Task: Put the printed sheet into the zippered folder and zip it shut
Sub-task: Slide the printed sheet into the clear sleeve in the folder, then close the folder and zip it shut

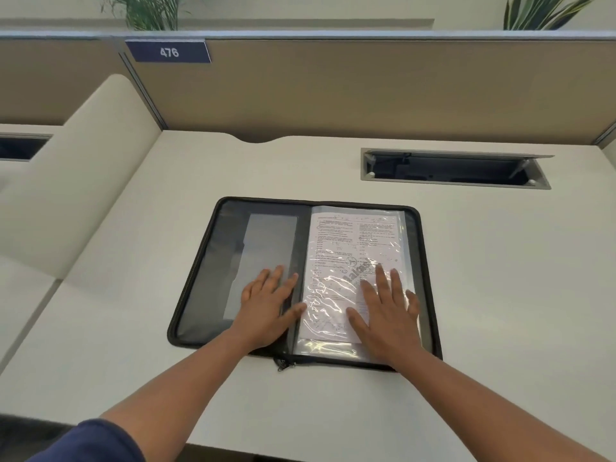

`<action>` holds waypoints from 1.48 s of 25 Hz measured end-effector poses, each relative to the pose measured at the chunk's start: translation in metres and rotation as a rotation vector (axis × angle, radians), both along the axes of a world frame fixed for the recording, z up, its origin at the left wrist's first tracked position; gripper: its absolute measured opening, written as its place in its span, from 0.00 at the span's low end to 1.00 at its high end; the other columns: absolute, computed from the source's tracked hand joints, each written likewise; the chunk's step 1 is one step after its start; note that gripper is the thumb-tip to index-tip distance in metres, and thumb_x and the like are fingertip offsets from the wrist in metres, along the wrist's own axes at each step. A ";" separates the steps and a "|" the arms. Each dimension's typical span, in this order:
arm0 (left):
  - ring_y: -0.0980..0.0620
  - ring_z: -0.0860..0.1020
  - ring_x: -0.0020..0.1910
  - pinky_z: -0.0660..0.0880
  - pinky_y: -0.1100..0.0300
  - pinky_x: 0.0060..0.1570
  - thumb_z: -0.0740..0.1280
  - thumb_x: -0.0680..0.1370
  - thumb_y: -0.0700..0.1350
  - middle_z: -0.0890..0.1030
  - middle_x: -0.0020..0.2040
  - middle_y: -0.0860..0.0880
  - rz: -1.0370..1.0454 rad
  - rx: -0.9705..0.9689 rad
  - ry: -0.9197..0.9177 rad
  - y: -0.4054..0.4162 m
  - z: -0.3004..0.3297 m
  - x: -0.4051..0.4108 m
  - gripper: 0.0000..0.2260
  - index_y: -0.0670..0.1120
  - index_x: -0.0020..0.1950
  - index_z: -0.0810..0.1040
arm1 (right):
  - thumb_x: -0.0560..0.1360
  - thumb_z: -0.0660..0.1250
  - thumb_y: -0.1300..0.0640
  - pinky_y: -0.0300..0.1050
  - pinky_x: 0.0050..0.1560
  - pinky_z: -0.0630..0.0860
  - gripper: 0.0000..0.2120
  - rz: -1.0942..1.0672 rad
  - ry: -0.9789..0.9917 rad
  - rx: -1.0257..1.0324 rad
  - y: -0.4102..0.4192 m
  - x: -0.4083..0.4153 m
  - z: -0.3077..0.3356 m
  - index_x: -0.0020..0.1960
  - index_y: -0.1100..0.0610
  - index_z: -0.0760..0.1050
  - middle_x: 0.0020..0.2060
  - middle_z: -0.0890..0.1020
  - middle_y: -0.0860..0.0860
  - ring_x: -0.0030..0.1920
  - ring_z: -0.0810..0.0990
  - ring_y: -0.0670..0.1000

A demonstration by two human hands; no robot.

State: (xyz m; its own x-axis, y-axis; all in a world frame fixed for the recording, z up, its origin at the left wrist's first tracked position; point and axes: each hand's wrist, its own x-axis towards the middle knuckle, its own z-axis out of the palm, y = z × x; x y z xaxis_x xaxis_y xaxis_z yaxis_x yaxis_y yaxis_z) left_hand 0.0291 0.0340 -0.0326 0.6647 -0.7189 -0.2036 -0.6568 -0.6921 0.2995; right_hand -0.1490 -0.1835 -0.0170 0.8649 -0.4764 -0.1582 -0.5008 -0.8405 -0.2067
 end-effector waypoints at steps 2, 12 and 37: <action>0.45 0.44 0.82 0.47 0.40 0.76 0.44 0.76 0.75 0.48 0.84 0.52 0.175 -0.007 0.010 0.018 -0.001 0.020 0.36 0.63 0.81 0.52 | 0.78 0.39 0.30 0.59 0.76 0.39 0.35 0.126 0.001 0.040 0.004 0.021 0.002 0.82 0.43 0.44 0.81 0.36 0.47 0.79 0.30 0.52; 0.41 0.45 0.81 0.54 0.35 0.73 0.52 0.57 0.88 0.45 0.83 0.50 0.551 0.165 0.090 0.087 0.006 0.073 0.56 0.65 0.80 0.49 | 0.75 0.35 0.23 0.61 0.76 0.35 0.37 0.136 0.059 0.047 -0.010 0.052 -0.015 0.79 0.37 0.34 0.80 0.34 0.46 0.79 0.30 0.51; 0.49 0.69 0.32 0.65 0.57 0.32 0.68 0.74 0.45 0.73 0.34 0.47 0.598 -0.364 0.357 0.061 0.156 0.128 0.10 0.44 0.36 0.71 | 0.76 0.67 0.43 0.65 0.69 0.63 0.24 -0.566 -0.082 0.334 -0.072 0.012 0.013 0.71 0.44 0.73 0.80 0.60 0.53 0.76 0.62 0.60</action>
